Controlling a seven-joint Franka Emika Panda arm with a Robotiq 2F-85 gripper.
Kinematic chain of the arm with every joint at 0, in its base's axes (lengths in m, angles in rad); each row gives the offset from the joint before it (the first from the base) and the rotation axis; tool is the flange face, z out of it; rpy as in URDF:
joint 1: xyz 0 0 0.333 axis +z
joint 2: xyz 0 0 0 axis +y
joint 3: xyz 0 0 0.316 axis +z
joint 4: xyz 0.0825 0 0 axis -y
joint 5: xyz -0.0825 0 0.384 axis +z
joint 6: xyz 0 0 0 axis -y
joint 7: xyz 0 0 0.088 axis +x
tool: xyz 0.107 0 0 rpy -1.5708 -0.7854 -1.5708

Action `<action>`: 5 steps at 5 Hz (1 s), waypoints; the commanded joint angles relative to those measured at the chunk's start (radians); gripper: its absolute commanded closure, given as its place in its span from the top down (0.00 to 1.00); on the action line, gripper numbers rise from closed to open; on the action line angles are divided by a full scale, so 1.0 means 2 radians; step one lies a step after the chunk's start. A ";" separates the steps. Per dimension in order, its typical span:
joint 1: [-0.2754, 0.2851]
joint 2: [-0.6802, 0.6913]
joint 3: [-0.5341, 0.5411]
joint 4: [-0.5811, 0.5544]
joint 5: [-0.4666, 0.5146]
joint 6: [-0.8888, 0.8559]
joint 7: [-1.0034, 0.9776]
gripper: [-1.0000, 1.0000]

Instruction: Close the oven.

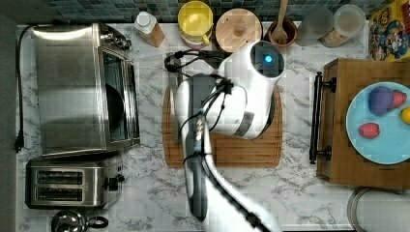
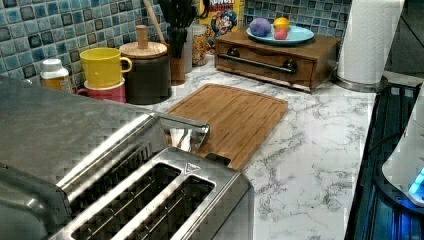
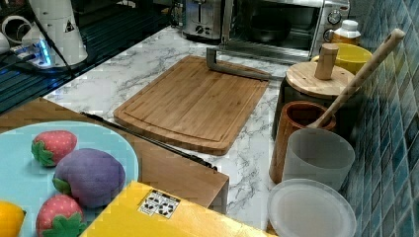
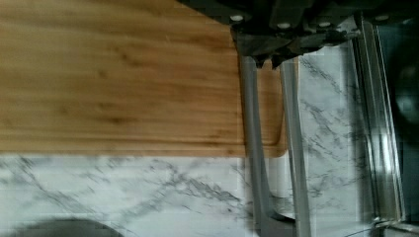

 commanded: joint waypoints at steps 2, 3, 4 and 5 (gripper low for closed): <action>-0.066 0.080 0.023 0.072 0.183 -0.027 -0.212 0.00; -0.062 0.073 0.032 0.046 0.217 0.016 -0.235 0.00; -0.053 0.108 0.034 0.067 0.214 0.029 -0.238 0.00; -0.047 0.144 0.038 0.092 0.211 0.029 -0.235 0.00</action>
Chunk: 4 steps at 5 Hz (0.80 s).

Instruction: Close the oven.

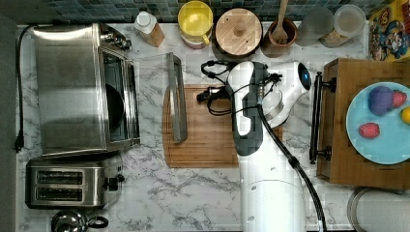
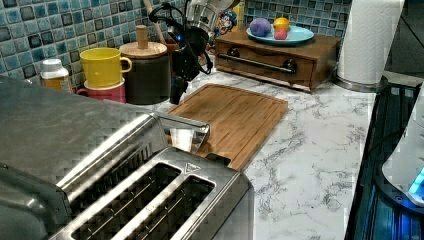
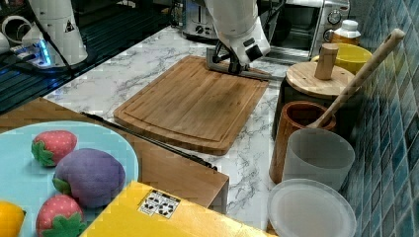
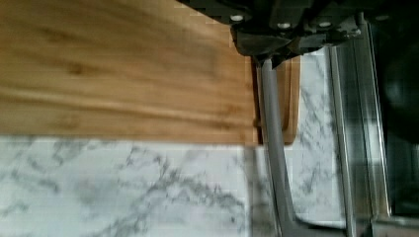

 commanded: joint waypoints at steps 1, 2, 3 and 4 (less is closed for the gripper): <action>0.034 0.030 0.037 0.114 -0.025 0.001 -0.019 0.00; 0.052 0.046 0.032 0.129 -0.063 0.012 0.000 0.00; 0.043 0.045 0.037 0.131 -0.055 0.000 -0.005 0.00; 0.035 0.046 0.042 0.147 -0.042 -0.028 0.003 0.00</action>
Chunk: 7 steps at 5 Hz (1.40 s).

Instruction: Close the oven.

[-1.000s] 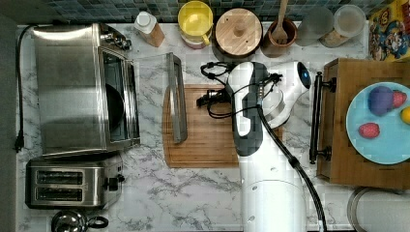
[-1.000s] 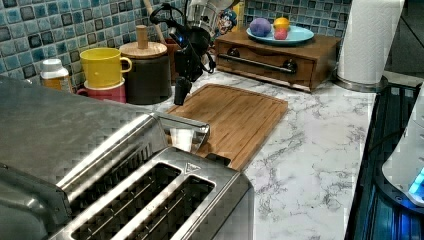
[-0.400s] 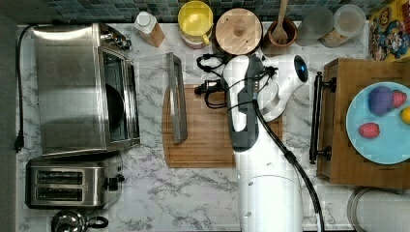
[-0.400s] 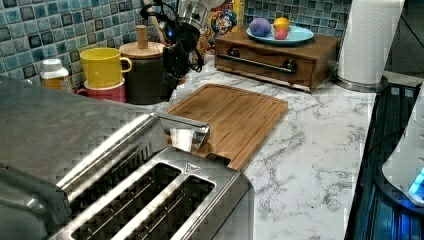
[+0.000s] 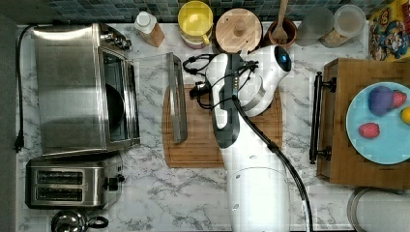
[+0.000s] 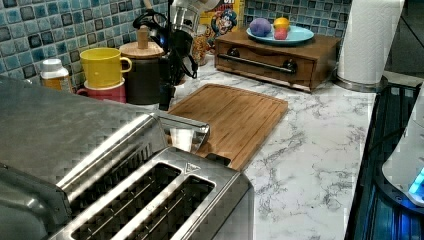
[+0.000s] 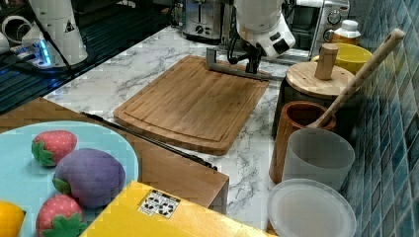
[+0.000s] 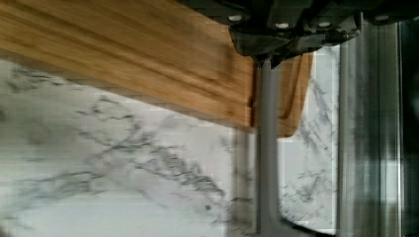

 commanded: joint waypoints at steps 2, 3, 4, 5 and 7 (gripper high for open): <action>0.031 0.051 0.023 0.129 -0.042 -0.058 0.053 0.00; 0.023 0.045 0.027 0.120 -0.017 -0.061 0.072 0.00; 0.015 0.027 0.032 0.101 0.009 -0.062 0.080 0.00; 0.014 0.009 0.043 0.080 0.025 -0.052 0.071 0.00; 0.033 -0.024 0.068 0.046 0.049 -0.053 0.065 0.00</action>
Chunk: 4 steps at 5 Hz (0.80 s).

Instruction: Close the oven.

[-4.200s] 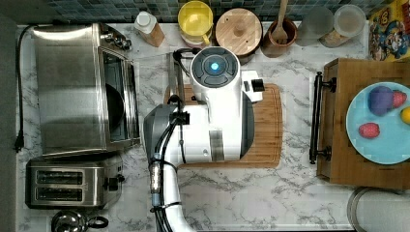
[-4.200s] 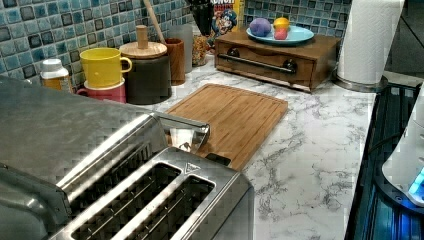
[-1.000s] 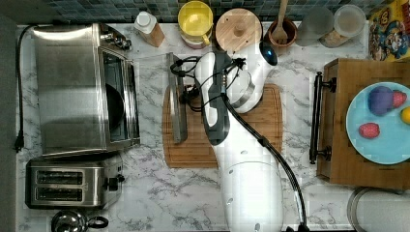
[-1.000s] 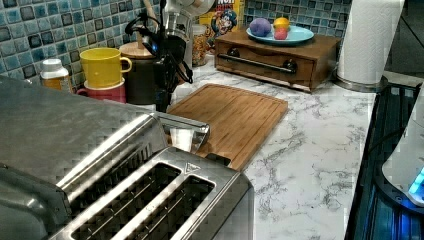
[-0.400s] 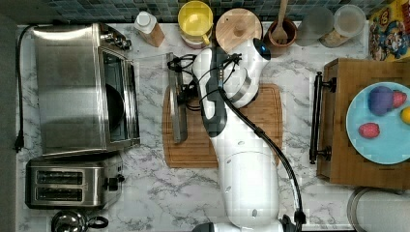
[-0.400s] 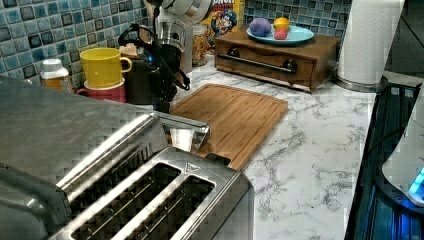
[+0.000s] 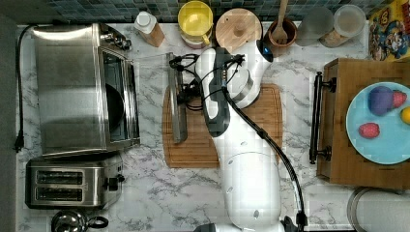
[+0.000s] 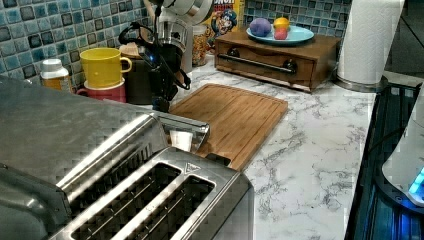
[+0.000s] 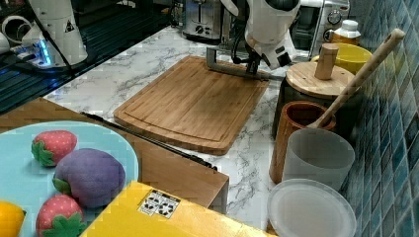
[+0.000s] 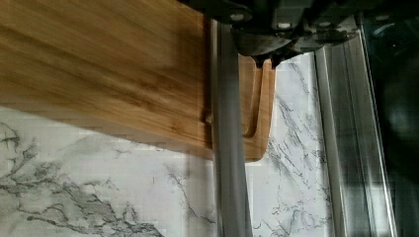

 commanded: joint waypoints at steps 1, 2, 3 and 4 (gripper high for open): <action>0.042 -0.103 0.058 -0.012 0.051 0.018 -0.001 0.00; 0.065 -0.126 0.067 -0.014 0.031 0.039 0.014 0.00; 0.069 -0.145 0.079 -0.018 0.032 0.056 0.017 0.00; 0.109 -0.170 0.050 -0.024 0.020 0.070 0.040 0.00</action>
